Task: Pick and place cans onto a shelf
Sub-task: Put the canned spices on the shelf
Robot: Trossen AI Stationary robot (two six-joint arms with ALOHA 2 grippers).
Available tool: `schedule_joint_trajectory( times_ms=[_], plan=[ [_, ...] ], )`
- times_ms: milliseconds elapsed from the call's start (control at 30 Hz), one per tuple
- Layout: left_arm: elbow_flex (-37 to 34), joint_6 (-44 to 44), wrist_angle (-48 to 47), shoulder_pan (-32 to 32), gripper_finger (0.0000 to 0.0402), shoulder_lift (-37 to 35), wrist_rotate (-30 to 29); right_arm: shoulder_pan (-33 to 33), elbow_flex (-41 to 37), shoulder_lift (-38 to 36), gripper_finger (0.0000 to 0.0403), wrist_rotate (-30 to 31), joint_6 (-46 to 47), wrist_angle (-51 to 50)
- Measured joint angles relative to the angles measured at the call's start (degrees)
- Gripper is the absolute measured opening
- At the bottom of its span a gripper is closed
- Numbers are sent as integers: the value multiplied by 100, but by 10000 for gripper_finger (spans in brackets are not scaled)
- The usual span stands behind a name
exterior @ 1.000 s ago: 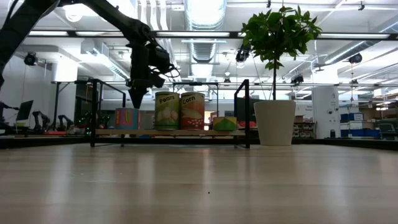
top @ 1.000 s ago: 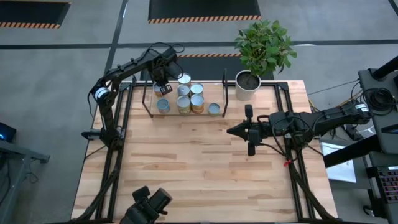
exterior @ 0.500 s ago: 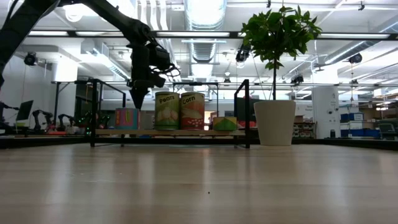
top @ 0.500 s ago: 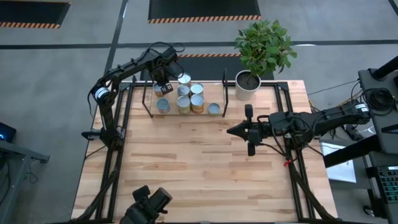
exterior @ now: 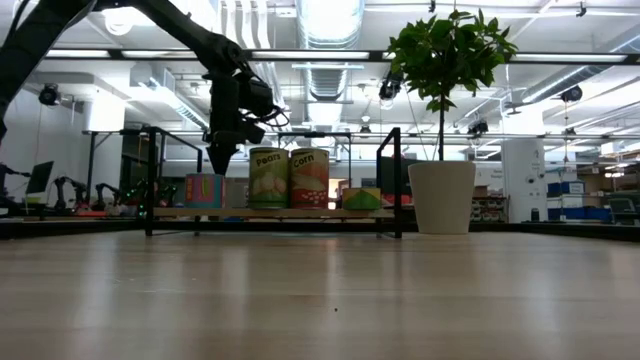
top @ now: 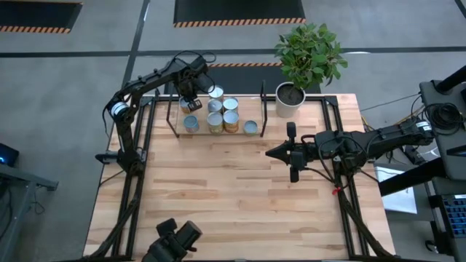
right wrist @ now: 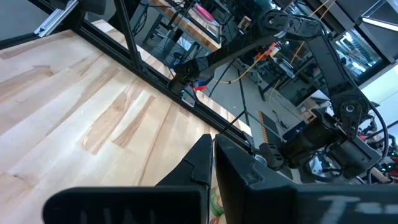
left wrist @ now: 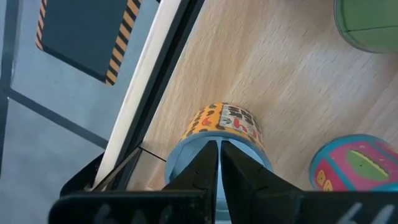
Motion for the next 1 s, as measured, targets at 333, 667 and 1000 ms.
schedule_joint_trajectory(
  times_ms=[333, 667, 1000],
  plan=[
    [0, 475, -96, -18, 0, 0, 528, -1, 0, 0, 9, 0, -1, 0],
    [0, 667, -412, -33, 0, 0, 536, 0, 1, 0, 9, 0, -14, -2],
    [0, 425, -252, -33, 0, 0, 390, 1, 0, 0, 9, 0, -16, -2]
  ],
)
